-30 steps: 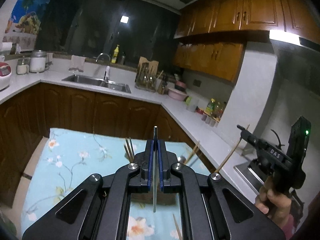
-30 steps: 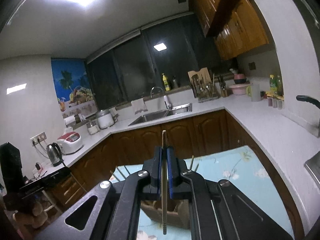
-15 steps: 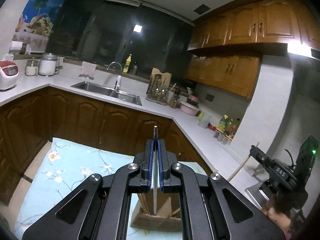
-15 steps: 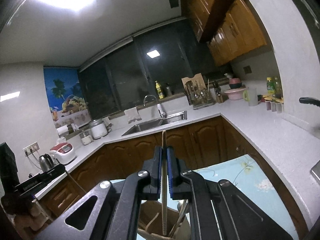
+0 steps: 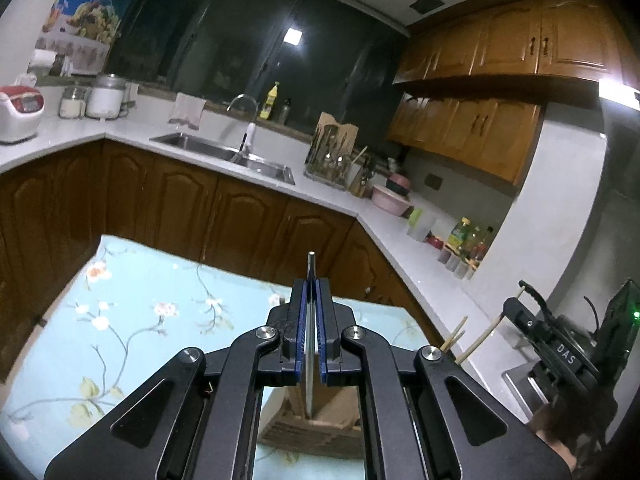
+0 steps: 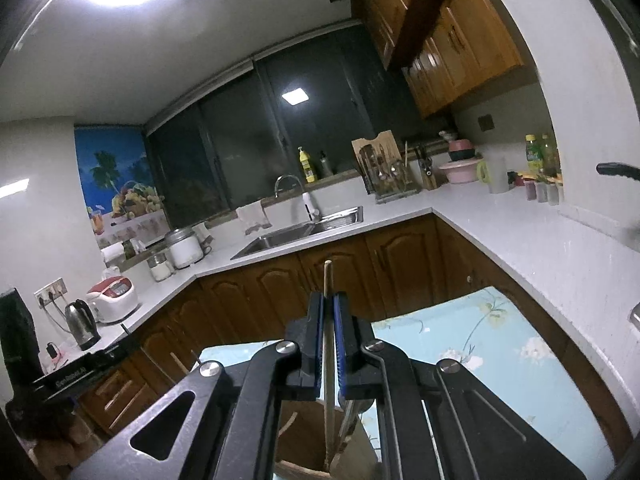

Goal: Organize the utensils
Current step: 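Lower both held chopsticks into the wooden caddy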

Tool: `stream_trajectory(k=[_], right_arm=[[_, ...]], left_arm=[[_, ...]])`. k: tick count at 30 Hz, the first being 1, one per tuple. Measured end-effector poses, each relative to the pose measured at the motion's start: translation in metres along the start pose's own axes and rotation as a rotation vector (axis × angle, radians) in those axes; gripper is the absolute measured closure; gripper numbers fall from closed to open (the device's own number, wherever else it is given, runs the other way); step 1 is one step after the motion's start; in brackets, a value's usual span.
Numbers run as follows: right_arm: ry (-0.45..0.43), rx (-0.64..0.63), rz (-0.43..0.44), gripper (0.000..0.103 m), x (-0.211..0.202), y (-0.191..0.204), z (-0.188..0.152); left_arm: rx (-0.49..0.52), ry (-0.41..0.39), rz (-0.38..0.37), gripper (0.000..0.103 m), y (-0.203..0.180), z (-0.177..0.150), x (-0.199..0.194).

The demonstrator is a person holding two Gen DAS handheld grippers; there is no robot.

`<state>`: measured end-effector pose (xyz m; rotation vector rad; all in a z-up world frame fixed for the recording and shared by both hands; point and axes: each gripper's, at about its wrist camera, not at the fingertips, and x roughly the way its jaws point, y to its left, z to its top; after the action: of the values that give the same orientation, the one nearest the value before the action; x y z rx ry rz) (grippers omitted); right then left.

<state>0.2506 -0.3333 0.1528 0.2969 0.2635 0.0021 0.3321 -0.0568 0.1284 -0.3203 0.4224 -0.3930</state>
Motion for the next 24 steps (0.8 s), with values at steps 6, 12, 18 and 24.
stream_trajectory(k=[6,12,18,24], right_arm=[[0.034,0.001,-0.012,0.098,0.009,-0.002,-0.019],[0.029,0.003,-0.007,0.098,0.006,-0.005,-0.025],[-0.016,-0.028,-0.022,0.098,-0.001,0.0,-0.034],[-0.062,-0.048,-0.041,0.098,-0.012,0.006,-0.04]], left_arm=[[-0.008,0.042,0.009,0.099,0.006,-0.021,0.008],[-0.007,0.092,0.003,0.099,0.008,-0.035,0.014],[0.001,0.104,0.007,0.099,0.007,-0.043,0.017],[0.011,0.122,0.001,0.099,0.005,-0.043,0.017]])
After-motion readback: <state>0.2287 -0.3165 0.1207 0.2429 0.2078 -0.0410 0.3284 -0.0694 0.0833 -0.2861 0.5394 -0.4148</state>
